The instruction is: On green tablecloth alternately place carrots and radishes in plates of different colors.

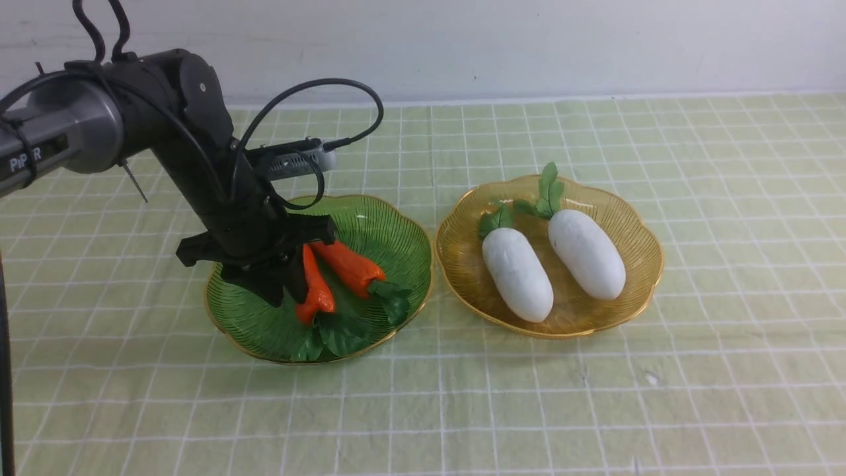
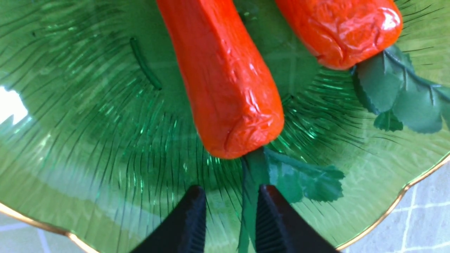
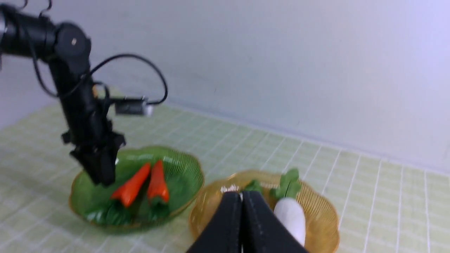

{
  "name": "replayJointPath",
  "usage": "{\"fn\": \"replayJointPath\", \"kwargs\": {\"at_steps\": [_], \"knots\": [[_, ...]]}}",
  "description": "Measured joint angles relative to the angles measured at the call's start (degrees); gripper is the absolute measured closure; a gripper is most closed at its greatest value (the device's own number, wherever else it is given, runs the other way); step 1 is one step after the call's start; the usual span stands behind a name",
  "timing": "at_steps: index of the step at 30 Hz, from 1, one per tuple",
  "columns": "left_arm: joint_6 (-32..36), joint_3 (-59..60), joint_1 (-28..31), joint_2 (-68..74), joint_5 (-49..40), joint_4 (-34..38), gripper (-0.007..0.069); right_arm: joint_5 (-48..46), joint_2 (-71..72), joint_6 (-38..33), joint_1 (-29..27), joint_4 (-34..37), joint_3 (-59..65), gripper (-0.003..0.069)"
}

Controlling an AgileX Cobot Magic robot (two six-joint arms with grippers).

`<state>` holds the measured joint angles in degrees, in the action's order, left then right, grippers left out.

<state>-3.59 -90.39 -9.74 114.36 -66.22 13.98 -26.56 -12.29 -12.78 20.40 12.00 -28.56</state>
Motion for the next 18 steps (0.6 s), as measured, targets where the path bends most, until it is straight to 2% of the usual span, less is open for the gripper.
{"fn": "replayJointPath", "kwargs": {"at_steps": [6,14,18], "knots": [[0.0,0.0,0.0,0.0,-1.1,0.0,0.0442,20.5,1.1,0.0,0.0,0.0,9.3,0.0671],[0.0,0.0,0.0,0.0,-1.1,-0.4,0.0445,23.0,1.1,0.0,0.0,0.0,9.8,0.0671],[0.0,0.0,0.0,0.0,-1.1,-1.5,0.0534,23.0,1.1,0.1,0.0,0.1,9.8,0.0671]]}}
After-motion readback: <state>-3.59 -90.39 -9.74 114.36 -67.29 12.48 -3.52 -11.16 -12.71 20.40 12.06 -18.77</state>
